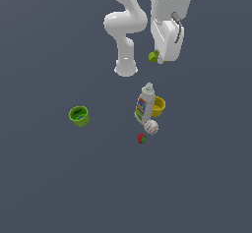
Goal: Pick up a designated object from a clutter of objects.
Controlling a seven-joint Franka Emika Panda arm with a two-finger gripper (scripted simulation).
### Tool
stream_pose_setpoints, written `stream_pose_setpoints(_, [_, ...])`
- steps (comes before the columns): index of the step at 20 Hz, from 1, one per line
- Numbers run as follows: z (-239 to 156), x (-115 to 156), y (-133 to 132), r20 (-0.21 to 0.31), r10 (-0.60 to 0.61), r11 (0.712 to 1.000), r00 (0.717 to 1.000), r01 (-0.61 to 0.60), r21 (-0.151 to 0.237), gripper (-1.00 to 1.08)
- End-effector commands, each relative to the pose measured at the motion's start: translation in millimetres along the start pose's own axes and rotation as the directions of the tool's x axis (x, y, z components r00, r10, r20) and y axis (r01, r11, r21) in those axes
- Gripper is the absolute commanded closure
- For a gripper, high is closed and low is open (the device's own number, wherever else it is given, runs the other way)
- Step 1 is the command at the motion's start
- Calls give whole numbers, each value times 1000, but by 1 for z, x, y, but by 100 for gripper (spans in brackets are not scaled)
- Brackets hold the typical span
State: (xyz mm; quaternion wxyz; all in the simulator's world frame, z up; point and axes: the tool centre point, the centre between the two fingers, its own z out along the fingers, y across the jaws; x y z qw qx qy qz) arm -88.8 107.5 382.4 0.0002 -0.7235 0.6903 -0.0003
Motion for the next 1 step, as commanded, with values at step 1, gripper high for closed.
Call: stream_pose_setpoints(1, [-2,-1,0,0,0,1000,1000,0,-1,108])
